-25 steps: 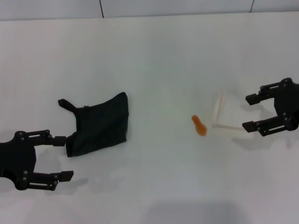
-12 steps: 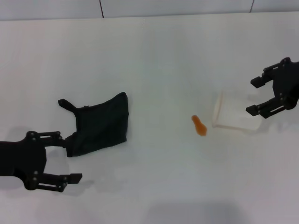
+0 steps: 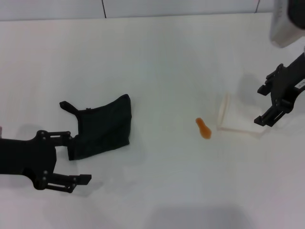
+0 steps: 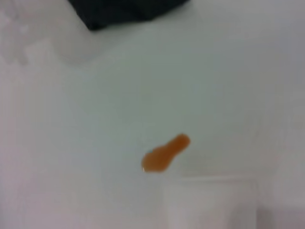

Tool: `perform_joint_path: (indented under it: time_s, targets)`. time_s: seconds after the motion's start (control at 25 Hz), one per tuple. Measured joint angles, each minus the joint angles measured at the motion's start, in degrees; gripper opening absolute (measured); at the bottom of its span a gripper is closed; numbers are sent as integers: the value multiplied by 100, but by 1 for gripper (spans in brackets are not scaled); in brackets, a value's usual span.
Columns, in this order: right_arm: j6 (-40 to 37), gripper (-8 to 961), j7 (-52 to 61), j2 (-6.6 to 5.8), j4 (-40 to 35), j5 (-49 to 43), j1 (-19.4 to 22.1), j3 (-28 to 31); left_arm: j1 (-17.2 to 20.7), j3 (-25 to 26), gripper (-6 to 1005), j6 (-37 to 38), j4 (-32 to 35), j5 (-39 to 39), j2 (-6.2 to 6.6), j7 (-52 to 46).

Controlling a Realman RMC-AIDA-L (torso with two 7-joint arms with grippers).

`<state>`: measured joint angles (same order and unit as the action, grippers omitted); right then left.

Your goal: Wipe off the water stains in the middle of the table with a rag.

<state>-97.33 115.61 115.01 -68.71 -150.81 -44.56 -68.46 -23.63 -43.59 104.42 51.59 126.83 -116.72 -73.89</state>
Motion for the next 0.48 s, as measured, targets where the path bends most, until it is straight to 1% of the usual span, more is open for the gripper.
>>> perform_joint_path:
  time_s: [0.28, 0.48]
  targets:
    - [179, 865, 209, 9, 406, -318, -217, -317, -203, 0, 859, -36, 0, 227, -150, -53]
    - [415, 863, 273, 20, 1090, -348, -522, -442, -217, 0, 859, -79, 0, 279, -198, -55]
